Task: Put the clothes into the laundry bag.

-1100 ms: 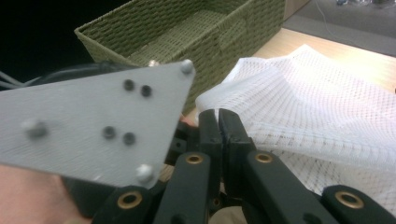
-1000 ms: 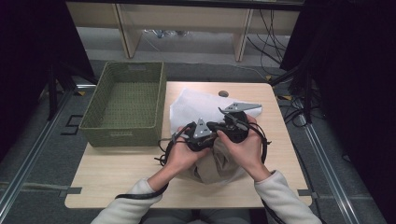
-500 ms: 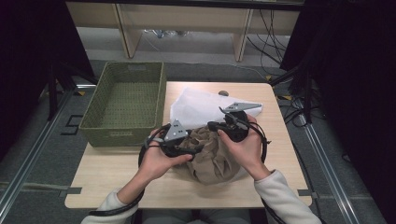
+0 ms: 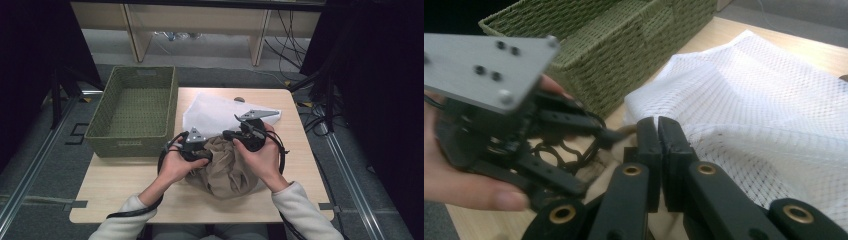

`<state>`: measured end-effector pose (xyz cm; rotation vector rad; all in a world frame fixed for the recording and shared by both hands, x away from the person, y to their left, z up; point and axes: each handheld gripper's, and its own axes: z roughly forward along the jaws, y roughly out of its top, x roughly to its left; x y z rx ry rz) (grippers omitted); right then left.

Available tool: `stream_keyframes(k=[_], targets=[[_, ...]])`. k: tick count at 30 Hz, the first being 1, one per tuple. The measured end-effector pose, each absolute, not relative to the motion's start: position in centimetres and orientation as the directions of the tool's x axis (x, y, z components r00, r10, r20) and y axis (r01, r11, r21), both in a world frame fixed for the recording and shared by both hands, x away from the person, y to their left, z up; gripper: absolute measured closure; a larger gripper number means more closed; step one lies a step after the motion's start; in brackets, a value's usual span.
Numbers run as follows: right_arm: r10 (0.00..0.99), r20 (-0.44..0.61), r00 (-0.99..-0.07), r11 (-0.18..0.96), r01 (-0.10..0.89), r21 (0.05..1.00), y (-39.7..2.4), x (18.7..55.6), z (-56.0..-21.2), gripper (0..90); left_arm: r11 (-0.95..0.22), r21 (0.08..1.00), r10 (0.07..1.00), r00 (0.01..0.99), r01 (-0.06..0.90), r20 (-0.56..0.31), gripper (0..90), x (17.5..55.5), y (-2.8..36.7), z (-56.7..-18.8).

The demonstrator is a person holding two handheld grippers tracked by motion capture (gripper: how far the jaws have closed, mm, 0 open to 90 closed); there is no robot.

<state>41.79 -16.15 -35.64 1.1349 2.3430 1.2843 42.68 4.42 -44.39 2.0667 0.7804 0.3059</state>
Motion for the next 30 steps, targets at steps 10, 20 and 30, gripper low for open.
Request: stream_keyframes(k=[10,20,30], targets=[[0.72,0.152,-0.677,0.319,0.517,0.794,-15.8,41.7,-35.9,89.9,-0.393,0.834,0.611,0.788,0.387,-0.077,86.7,42.5,1.3,-43.9],[0.722,0.126,-0.68,0.303,0.475,0.826,-16.0,40.9,-34.6,90.0,-0.42,0.845,0.656,0.754,0.332,0.029,86.6,44.3,-0.3,-44.3],[0.741,0.149,-0.654,0.281,0.505,0.816,-16.9,41.8,-34.9,90.0,-0.439,0.842,0.663,0.746,0.312,0.069,85.9,43.5,1.3,-43.7]])
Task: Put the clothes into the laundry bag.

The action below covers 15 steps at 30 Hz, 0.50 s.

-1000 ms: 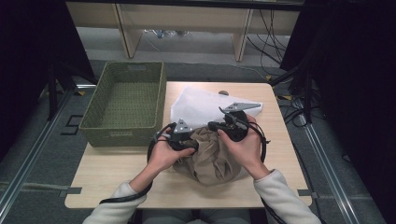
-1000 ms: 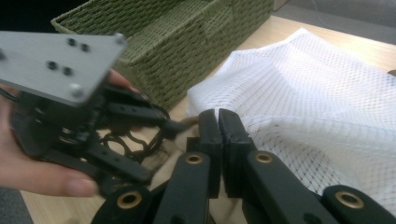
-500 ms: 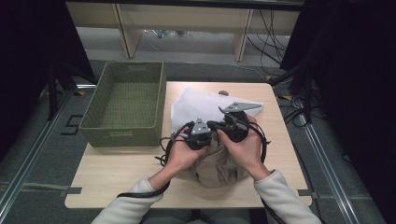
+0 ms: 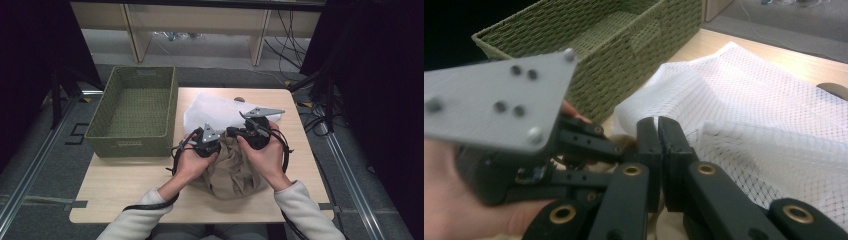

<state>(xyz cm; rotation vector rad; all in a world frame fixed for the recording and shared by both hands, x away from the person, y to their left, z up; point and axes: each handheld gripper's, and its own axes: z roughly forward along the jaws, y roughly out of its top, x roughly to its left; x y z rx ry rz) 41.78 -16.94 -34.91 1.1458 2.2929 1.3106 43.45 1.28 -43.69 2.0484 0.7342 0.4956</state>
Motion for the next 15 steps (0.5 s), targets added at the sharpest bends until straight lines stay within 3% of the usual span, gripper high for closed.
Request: stream_keyframes(k=[9,12,15], targets=[[0.741,0.141,-0.656,0.284,0.496,0.82,-17.1,41.6,-34.6,90.0,-0.456,0.831,0.71,0.693,0.319,0.123,86.1,44.3,2.0,-44.2],[0.743,0.143,-0.654,0.286,0.504,0.815,-17.2,41.9,-34.9,90.0,-0.438,0.838,0.711,0.696,0.326,0.1,84.5,44.2,2.1,-44.2],[0.748,0.164,-0.644,0.27,0.52,0.81,-17.4,42.1,-35.0,90.0,-0.391,0.858,0.703,0.709,0.333,0.045,64.6,42.7,3.0,-43.2]])
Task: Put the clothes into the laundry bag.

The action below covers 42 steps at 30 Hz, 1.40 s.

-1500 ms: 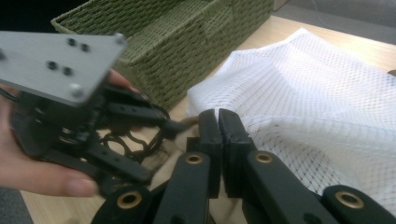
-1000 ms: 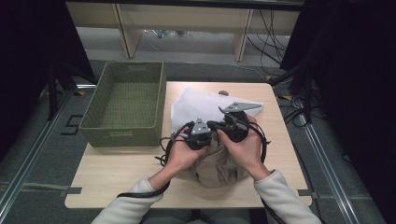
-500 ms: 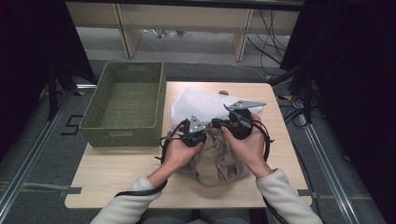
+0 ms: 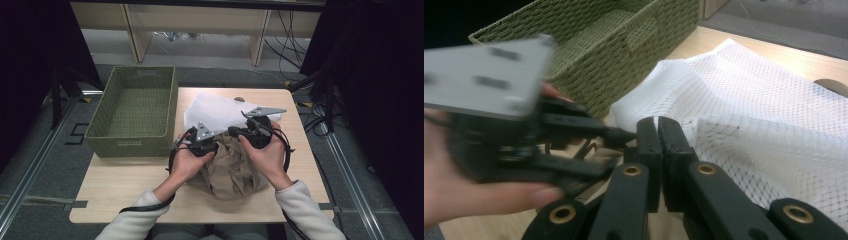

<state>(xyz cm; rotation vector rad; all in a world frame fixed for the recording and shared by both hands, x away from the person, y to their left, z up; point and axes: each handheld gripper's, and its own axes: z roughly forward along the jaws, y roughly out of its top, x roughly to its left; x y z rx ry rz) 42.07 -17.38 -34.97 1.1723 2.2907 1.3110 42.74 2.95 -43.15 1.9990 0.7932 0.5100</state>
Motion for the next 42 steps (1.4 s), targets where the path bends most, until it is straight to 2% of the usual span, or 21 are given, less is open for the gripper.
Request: stream_keyframes(k=[6,7,8,9,11,13,14,15,16,17,19,23,24,28,32,34,35,36,37,42], targets=[[0.754,0.156,-0.638,0.273,0.522,0.808,-17.5,42.2,-34.9,89.9,-0.364,0.888,0.663,0.747,0.28,0.036,40.8,39.5,4.0,-40.7],[0.754,0.156,-0.638,0.273,0.522,0.808,-17.5,42.2,-34.9,89.9,-0.369,0.89,0.649,0.76,0.268,0.04,40.8,38.8,4.1,-40.3],[0.752,0.16,-0.639,0.273,0.523,0.807,-17.4,42.2,-35.0,89.9,-0.378,0.888,0.608,0.794,0.263,0.024,32.9,37.4,3.9,-39.8],[0.752,0.16,-0.639,0.273,0.523,0.807,-17.4,42.2,-35.0,89.9,-0.378,0.888,0.608,0.794,0.263,0.024,29.5,37.4,3.9,-39.8],[0.758,0.135,-0.638,0.285,0.51,0.811,-17.4,42.2,-35.0,89.9,-0.434,0.879,0.529,0.845,0.196,0.073,22.8,36.1,3.1,-40.0],[0.757,0.145,-0.637,0.283,0.519,0.806,-17.4,42.2,-35.0,89.9,-0.456,0.87,0.518,0.851,0.186,0.09,18.6,35.8,2.7,-40.2],[0.757,0.141,-0.637,0.285,0.517,0.807,-17.4,42.2,-35.1,89.9,-0.507,0.848,0.491,0.861,0.156,0.135,16.9,35.4,1.7,-40.8],[0.758,0.137,-0.637,0.286,0.514,0.809,-17.4,42.2,-35.1,89.9,-0.537,0.831,0.462,0.875,0.147,0.144,15.1,35.3,1.1,-41.3],[0.76,0.141,-0.635,0.28,0.515,0.81,-17.4,42.2,-35.1,89.9,-0.645,0.764,0.443,0.805,-0.019,0.394,14.8,36.2,1.1,-41.0],[0.761,0.136,-0.634,0.283,0.513,0.81,-17.4,42.2,-35.1,89.9,-0.59,0.798,0.438,0.88,0.126,0.185,14.1,35.4,-0.1,-42.4],[0.756,0.144,-0.638,0.285,0.519,0.806,-17.4,42.2,-35.1,89.9,-0.637,0.764,0.417,0.88,0.105,0.226,13.6,35.8,-1.1,-43.4],[0.751,0.149,-0.643,0.28,0.516,0.81,-17.4,42.3,-35.2,89.9,-0.676,0.732,0.403,0.875,0.085,0.27,18.4,36.6,-2.2,-44.7],[0.751,0.167,-0.639,0.273,0.53,0.803,-17.4,42.3,-35.2,89.9,-0.707,0.705,0.385,0.864,0.05,0.325,21.0,36.8,-2.9,-45.5],[0.758,0.153,-0.634,0.284,0.532,0.798,-17.5,42.3,-35.1,89.9,-0.764,0.645,0.364,0.849,0.035,0.384,36.3,37.2,-3.6,-46.5],[0.756,0.164,-0.634,0.278,0.537,0.796,-17.5,42.3,-35.1,89.9,-0.751,0.657,0.394,0.846,0.07,0.359,55.9,37.8,-3.4,-46.9],[0.755,0.166,-0.635,0.278,0.539,0.795,-17.5,42.3,-35.0,89.9,-0.745,0.662,0.405,0.847,0.087,0.344,63.1,38.0,-3.3,-46.9],[0.755,0.167,-0.634,0.277,0.538,0.796,-17.5,42.3,-35.0,90.0,-0.736,0.669,0.417,0.848,0.105,0.326,63.1,38.2,-3.2,-46.8],[0.755,0.17,-0.633,0.276,0.543,0.793,-17.5,42.2,-35.0,89.9,-0.721,0.682,0.443,0.838,0.123,0.318,72.1,38.5,-3.0,-46.7],[0.755,0.17,-0.633,0.276,0.543,0.793,-17.5,42.2,-35.0,89.9,-0.721,0.682,0.443,0.838,0.123,0.318,74.4,38.5,-3.0,-46.7],[0.746,0.167,-0.644,0.27,0.523,0.808,-17.4,41.8,-34.5,90.0,-0.569,0.8,0.548,0.813,0.192,0.195,77.9,39.2,-1.6,-44.4]])
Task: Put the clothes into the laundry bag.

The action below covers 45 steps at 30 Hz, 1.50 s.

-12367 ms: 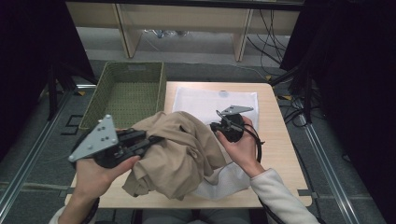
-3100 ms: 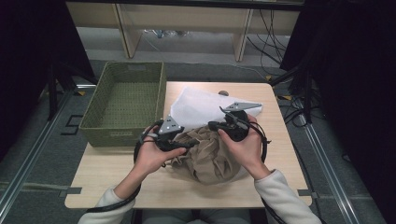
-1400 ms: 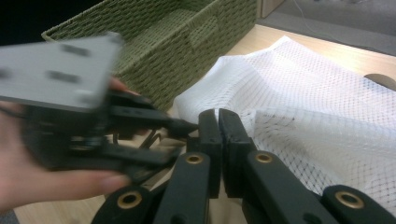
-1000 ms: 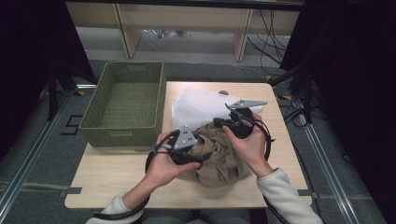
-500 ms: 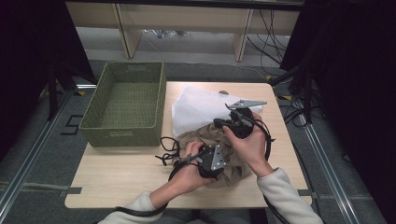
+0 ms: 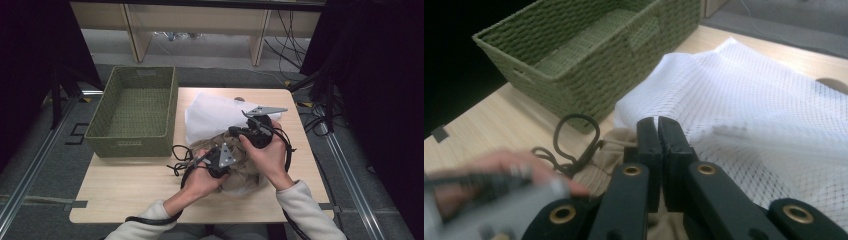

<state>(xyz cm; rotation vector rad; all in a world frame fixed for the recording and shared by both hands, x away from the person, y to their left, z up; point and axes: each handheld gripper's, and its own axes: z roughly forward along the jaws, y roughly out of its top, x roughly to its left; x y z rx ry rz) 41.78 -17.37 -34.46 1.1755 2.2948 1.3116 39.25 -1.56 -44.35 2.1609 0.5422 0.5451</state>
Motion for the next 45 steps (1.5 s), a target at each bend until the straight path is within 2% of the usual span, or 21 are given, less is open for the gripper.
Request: stream_keyframes(k=[2,3,4,6,10,17,20,22,23,26,27,32,35,36,42,45], targets=[[0.744,0.152,-0.65,0.281,0.512,0.812,-17.4,41.6,-34.2,90.0,-0.542,0.817,0.567,0.803,0.199,0.181,78.2,39.3,-1.1,-43.5],[0.739,0.157,-0.655,0.265,0.497,0.827,-17.3,41.1,-33.7,89.9,-0.477,0.856,0.609,0.777,0.197,0.16,78.3,39.4,-0.3,-42.0],[0.739,0.157,-0.655,0.265,0.497,0.827,-17.3,41.1,-33.7,89.9,-0.477,0.856,0.609,0.777,0.197,0.16,78.4,39.4,-0.3,-42.0],[0.735,0.139,-0.663,0.26,0.465,0.846,-17.5,40.5,-32.8,90.0,-0.392,0.902,0.677,0.721,0.18,0.15,78.5,39.4,1.1,-39.7],[0.728,0.14,-0.671,0.245,0.445,0.861,-17.9,40.0,-31.8,90.0,-0.362,0.917,0.724,0.671,0.169,0.162,78.5,39.3,2.4,-38.0],[0.728,0.163,-0.666,0.233,0.464,0.855,-18.2,40.4,-32.0,90.0,-0.392,0.906,0.714,0.673,0.157,0.192,78.5,37.5,2.1,-37.5],[0.729,0.166,-0.664,0.24,0.475,0.847,-18.2,40.3,-32.0,90.0,-0.419,0.894,0.683,0.704,0.158,0.196,78.1,37.2,1.6,-37.2],[0.728,0.173,-0.664,0.238,0.481,0.843,-18.1,40.4,-32.1,90.0,-0.461,0.866,0.664,0.722,0.192,0.194,78.0,38.4,1.1,-37.8],[0.729,0.196,-0.655,0.231,0.506,0.831,-18.0,40.7,-32.6,90.0,-0.519,0.825,0.641,0.741,0.225,0.202,77.7,39.8,0.6,-39.0],[0.741,0.19,-0.644,0.254,0.531,0.808,-18.2,41.2,-33.2,90.0,-0.533,0.802,0.648,0.74,0.271,0.18,77.6,41.2,-0.1,-41.0],[0.741,0.223,-0.634,0.248,0.566,0.786,-18.1,41.9,-34.2,90.0,-0.535,0.786,0.665,0.729,0.31,0.165,77.6,42.4,-0.6,-42.7],[0.755,0.227,-0.616,0.251,0.59,0.767,-18.2,42.7,-35.1,89.9,-0.526,0.796,0.681,0.708,0.298,0.185,77.6,43.4,-1.1,-43.3],[0.764,0.225,-0.605,0.235,0.585,0.776,-18.8,42.9,-34.9,90.0,-0.468,0.833,0.718,0.677,0.295,0.163,77.9,43.0,-0.5,-42.3],[0.762,0.218,-0.609,0.241,0.58,0.778,-18.9,42.8,-34.8,90.0,-0.482,0.83,0.71,0.68,0.279,0.184,77.9,42.9,-0.1,-41.8],[0.754,0.196,-0.627,0.24,0.54,0.807,-18.7,42.0,-33.9,90.0,-0.367,0.891,0.759,0.64,0.269,0.119,77.9,41.9,1.0,-40.1],[0.757,0.198,-0.623,0.228,0.534,0.814,-18.5,41.4,-33.3,89.9,-0.356,0.903,0.761,0.636,0.241,0.131,77.9,41.0,1.3,-39.1]])
